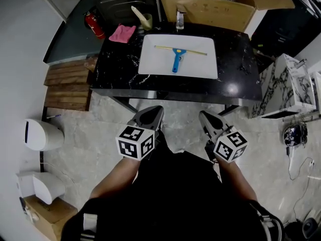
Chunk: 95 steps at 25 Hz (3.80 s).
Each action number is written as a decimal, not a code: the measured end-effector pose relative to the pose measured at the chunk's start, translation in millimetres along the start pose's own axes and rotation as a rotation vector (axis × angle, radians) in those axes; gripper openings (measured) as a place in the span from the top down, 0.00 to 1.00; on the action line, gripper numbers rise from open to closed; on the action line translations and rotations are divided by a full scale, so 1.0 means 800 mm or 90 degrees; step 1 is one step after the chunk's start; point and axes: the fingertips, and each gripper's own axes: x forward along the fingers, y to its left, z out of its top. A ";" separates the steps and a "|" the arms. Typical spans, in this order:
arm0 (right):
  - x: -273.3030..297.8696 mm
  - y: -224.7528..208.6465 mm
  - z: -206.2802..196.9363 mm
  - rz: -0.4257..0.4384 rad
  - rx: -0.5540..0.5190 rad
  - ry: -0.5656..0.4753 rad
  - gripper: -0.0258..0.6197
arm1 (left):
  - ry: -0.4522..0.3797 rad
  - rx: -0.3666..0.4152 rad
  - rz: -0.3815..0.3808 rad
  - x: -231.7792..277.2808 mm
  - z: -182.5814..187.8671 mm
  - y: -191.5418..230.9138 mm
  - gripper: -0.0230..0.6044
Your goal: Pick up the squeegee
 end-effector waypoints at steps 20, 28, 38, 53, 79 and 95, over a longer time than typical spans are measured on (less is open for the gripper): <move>0.188 -0.066 0.101 -0.077 -0.007 0.034 0.95 | 0.034 0.043 -0.061 0.130 0.114 0.159 0.94; 0.259 -0.103 0.106 -0.145 0.042 0.056 0.95 | 0.086 0.065 -0.103 0.173 0.119 0.224 0.94; 0.285 -0.122 0.109 -0.207 0.055 0.077 0.95 | 0.087 0.053 -0.141 0.214 0.134 0.272 0.94; 0.369 -0.213 0.066 -0.179 0.084 0.256 0.95 | 0.123 -0.017 -0.058 0.228 0.106 0.313 0.94; 0.474 -0.356 -0.058 -0.253 0.286 0.368 0.67 | 0.105 -0.121 0.119 0.164 0.077 0.327 0.94; 0.517 -0.387 -0.090 -0.279 0.296 0.357 0.72 | 0.104 -0.138 0.185 0.139 0.071 0.333 0.94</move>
